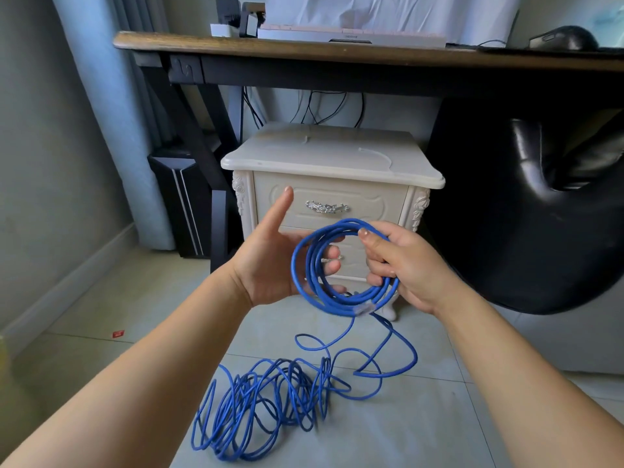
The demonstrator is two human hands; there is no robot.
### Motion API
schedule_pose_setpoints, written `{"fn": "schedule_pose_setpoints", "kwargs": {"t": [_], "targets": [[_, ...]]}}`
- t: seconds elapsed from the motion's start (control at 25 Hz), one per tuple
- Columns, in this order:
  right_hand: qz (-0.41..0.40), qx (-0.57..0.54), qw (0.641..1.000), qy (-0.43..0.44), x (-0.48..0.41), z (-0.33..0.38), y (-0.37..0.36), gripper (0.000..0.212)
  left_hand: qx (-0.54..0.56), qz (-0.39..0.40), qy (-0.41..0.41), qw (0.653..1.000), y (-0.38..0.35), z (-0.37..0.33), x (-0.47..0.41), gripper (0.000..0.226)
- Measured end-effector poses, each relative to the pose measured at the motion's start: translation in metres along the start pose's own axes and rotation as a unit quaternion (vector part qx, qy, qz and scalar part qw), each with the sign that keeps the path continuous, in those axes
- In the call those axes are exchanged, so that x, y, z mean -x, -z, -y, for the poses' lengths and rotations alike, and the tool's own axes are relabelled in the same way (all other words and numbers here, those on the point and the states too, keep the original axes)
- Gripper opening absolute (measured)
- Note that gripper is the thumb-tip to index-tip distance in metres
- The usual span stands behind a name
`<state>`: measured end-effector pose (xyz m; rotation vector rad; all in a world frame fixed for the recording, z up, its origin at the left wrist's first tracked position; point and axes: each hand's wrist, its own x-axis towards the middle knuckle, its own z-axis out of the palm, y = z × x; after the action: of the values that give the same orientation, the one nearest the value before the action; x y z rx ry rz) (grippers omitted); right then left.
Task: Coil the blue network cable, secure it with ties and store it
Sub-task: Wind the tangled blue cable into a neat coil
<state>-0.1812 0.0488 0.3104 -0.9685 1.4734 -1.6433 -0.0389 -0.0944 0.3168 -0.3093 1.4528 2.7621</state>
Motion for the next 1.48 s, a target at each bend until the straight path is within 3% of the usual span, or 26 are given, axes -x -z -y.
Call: {"fn": "schedule_pose_setpoints", "kwargs": {"t": [0.08, 0.16, 0.36, 0.52, 0.68, 0.8, 0.88, 1.0, 1.24, 1.36, 1.48], "targets": [[0.001, 0.062, 0.998, 0.007, 0.000, -0.001, 0.000, 0.014, -0.101, -0.052, 0.011, 0.993, -0.011, 0.004, -0.006, 0.068], [-0.023, 0.090, 0.996, 0.012, -0.002, -0.003, -0.002, 0.017, -0.197, -0.137, -0.036, 0.970, -0.023, 0.013, -0.015, 0.048], [-0.120, 0.055, 0.991, -0.004, -0.002, -0.010, -0.013, 0.038, -0.212, -0.208, -0.146, 0.944, -0.030, 0.027, -0.027, 0.031], [-0.134, 0.006, 0.990, -0.045, -0.002, -0.008, -0.021, 0.047, -0.276, -0.255, -0.196, 0.906, -0.028, 0.026, -0.029, 0.026], [-0.012, -0.167, 0.982, -0.086, 0.000, -0.007, -0.010, 0.064, -0.181, -0.319, -0.234, 0.900, -0.027, 0.018, -0.029, 0.031], [0.111, -0.160, 0.979, -0.055, 0.004, -0.012, -0.003, 0.065, -0.086, -0.356, -0.227, 0.902, -0.021, 0.015, -0.026, 0.035], [0.128, -0.114, 0.984, -0.047, 0.006, -0.011, -0.003, 0.049, -0.041, -0.375, -0.213, 0.901, -0.020, 0.019, -0.026, 0.037], [0.039, -0.099, 0.994, -0.034, 0.006, -0.008, -0.011, 0.016, 0.003, -0.385, -0.212, 0.898, -0.026, 0.026, -0.029, 0.038], [-0.045, -0.225, 0.973, -0.031, 0.005, -0.004, -0.023, 0.010, 0.035, -0.324, -0.227, 0.918, -0.030, 0.031, -0.028, 0.036], [-0.057, -0.163, 0.984, -0.039, 0.002, -0.002, -0.017, 0.013, 0.037, -0.271, -0.216, 0.937, -0.027, 0.030, -0.023, 0.029], [-0.021, -0.046, 0.997, -0.066, 0.004, 0.003, -0.006, 0.011, 0.016, -0.211, -0.153, 0.965, -0.019, 0.025, -0.017, 0.030]]}}
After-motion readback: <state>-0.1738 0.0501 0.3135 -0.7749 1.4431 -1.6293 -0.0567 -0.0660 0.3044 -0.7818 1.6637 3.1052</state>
